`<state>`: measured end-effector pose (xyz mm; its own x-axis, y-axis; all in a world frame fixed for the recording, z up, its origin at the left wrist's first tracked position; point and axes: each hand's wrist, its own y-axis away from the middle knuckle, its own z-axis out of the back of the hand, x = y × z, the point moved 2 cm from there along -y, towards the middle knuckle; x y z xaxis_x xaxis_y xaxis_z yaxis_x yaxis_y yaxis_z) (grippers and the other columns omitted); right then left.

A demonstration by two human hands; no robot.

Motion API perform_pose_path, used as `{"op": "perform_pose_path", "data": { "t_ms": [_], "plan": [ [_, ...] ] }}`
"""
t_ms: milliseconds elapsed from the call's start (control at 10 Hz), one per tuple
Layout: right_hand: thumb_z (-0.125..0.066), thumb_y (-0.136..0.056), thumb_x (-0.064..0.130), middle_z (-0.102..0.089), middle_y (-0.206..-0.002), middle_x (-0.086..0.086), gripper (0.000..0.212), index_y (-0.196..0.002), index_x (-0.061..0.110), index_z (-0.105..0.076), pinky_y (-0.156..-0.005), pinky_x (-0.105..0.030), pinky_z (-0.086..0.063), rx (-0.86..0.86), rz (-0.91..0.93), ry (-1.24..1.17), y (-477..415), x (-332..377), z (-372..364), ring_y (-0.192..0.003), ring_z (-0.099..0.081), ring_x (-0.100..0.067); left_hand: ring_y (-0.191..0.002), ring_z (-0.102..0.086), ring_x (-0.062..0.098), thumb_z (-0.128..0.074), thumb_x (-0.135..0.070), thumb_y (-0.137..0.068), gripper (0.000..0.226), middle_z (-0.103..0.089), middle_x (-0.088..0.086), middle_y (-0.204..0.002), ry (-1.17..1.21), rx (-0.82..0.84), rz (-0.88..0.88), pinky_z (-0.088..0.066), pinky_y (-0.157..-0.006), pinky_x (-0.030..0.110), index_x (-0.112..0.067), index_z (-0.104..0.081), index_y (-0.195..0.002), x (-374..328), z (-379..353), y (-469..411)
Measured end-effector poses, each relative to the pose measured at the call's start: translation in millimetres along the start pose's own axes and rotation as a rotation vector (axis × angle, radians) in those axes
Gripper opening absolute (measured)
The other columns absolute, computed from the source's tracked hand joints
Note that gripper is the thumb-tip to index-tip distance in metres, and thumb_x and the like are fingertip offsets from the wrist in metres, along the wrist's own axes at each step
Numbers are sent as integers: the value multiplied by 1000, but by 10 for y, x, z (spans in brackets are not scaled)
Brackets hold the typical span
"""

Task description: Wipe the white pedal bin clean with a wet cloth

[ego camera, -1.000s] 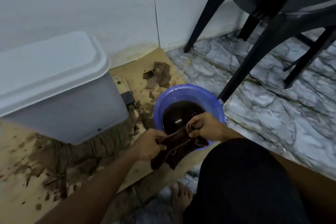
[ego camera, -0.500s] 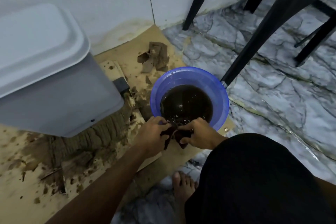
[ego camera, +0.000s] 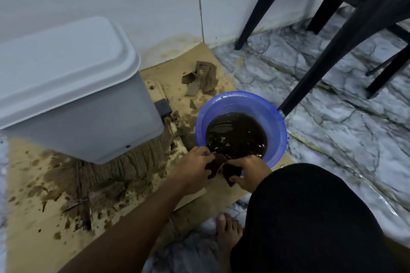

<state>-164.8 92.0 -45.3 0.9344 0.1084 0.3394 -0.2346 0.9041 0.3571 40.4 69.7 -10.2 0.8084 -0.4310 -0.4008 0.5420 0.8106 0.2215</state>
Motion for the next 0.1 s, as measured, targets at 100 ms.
{"op": "perform_pose_path", "data": {
  "t_ms": [100],
  "plan": [
    [-76, -79, 36, -68, -114, 16, 48, -121, 54, -64, -94, -21, -47, -166, 31, -108, -42, -282, -357, -106, -66, -12, -113, -57, 32, -60, -17, -90, 40, -62, 8, -123, 0, -37, 4, -51, -89, 40, -16, -66, -130, 145, 3, 267]
  ]
}}
